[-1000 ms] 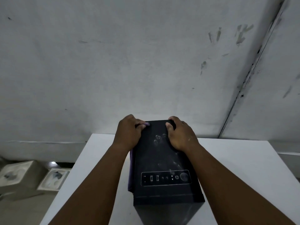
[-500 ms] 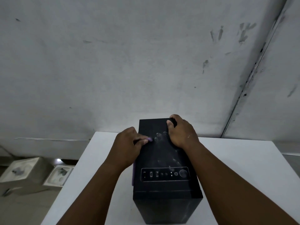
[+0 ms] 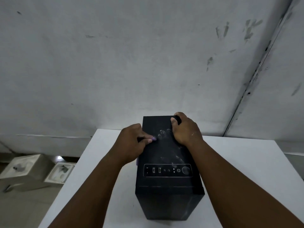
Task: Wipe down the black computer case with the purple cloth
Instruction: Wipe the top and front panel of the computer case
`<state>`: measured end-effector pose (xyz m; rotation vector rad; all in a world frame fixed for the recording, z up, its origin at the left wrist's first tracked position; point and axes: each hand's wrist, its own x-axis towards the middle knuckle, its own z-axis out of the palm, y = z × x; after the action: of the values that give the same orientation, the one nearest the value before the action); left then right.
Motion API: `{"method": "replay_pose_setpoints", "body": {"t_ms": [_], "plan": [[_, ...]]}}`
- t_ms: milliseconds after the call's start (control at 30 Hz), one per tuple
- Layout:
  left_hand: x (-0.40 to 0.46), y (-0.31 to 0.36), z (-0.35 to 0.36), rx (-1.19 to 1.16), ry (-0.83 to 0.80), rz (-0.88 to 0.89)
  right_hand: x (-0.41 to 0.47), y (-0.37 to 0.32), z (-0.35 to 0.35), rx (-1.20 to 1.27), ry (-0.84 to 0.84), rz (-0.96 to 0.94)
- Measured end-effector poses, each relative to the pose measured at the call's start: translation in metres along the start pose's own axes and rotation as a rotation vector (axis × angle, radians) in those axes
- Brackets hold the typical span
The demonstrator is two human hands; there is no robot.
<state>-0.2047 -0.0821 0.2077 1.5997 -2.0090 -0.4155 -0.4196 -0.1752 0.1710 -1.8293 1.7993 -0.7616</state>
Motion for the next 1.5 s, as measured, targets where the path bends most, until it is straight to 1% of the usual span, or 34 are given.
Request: {"method": "replay_pose_setpoints", "body": {"t_ms": [67, 133, 200, 333, 433, 633, 733, 800, 933, 1100, 1200, 1333, 1500], "plan": [[-0.022, 0.003, -0.007, -0.088, -0.062, 0.031, -0.001, -0.001, -0.001, -0.007, -0.004, 0.004], [-0.033, 0.002, -0.011, -0.106, -0.091, 0.045, -0.002, -0.002, -0.001, -0.013, -0.004, 0.002], [-0.031, -0.001, -0.01, -0.071, -0.052, 0.027, -0.003, -0.003, -0.002, -0.021, -0.003, 0.005], [-0.008, -0.003, 0.001, -0.038, 0.094, -0.068, -0.005, -0.006, -0.005, -0.053, -0.014, 0.025], [0.001, -0.001, 0.004, -0.039, 0.118, -0.081, -0.007, -0.007, -0.005, -0.066, -0.021, 0.034], [-0.031, 0.005, -0.008, -0.094, -0.06, 0.009, -0.008, -0.003, -0.004, -0.049, -0.014, 0.034], [-0.037, 0.003, -0.013, -0.117, -0.108, 0.013, -0.01, -0.002, -0.003, -0.051, -0.007, 0.038], [-0.028, 0.001, -0.013, -0.108, -0.08, -0.022, -0.01, -0.001, -0.002, -0.055, -0.006, 0.044], [0.007, -0.005, -0.004, -0.061, 0.028, -0.061, -0.011, 0.0, -0.002, -0.054, 0.0, 0.046], [0.064, -0.012, 0.006, 0.023, 0.093, -0.09, -0.012, -0.002, -0.003, -0.049, 0.004, 0.053], [0.085, -0.014, 0.009, 0.035, 0.11, -0.118, -0.013, -0.002, -0.003, -0.032, 0.007, 0.06], [0.082, -0.015, 0.017, 0.05, 0.149, -0.128, -0.013, -0.002, -0.004, -0.033, 0.009, 0.062], [0.047, -0.008, 0.019, 0.017, 0.18, -0.092, -0.013, -0.002, -0.004, -0.032, 0.007, 0.075]]}}
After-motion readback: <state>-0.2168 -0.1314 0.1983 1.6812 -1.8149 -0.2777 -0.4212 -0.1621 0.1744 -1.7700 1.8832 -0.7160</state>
